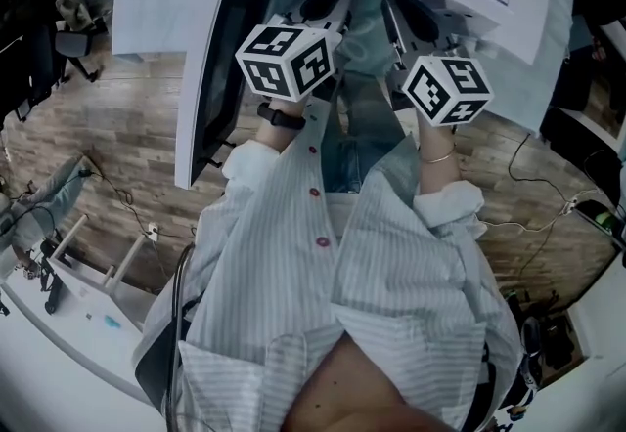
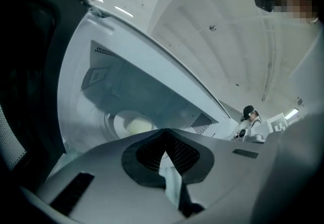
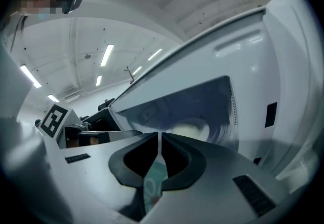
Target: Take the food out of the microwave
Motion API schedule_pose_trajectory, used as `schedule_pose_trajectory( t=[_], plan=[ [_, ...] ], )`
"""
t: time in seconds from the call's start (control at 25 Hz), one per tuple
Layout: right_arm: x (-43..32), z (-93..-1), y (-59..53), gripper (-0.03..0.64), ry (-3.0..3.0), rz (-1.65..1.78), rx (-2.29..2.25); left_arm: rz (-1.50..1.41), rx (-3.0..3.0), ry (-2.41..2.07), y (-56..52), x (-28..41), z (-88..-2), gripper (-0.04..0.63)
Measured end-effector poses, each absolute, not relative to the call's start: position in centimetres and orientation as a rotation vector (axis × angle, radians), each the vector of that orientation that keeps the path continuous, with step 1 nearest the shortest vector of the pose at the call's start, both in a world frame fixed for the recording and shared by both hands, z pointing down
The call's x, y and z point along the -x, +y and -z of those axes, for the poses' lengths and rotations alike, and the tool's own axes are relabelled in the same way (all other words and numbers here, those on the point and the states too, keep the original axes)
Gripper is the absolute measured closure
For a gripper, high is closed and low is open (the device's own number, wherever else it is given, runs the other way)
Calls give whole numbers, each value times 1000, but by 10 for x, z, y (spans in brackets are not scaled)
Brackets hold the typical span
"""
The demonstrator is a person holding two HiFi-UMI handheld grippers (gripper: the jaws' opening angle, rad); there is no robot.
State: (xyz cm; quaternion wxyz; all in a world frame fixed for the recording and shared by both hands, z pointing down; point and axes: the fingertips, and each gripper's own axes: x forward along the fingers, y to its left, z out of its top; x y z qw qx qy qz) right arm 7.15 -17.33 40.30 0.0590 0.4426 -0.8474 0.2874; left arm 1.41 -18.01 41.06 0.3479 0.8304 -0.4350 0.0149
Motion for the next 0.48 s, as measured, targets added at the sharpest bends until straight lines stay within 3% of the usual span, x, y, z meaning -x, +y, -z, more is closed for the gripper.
schedule_pose_trajectory(
  t=[0.48],
  plan=[
    [-75, -445, -189, 581, -2453, -945, -1465, 15, -2074, -1090, -196, -6, -441, 586]
  ],
)
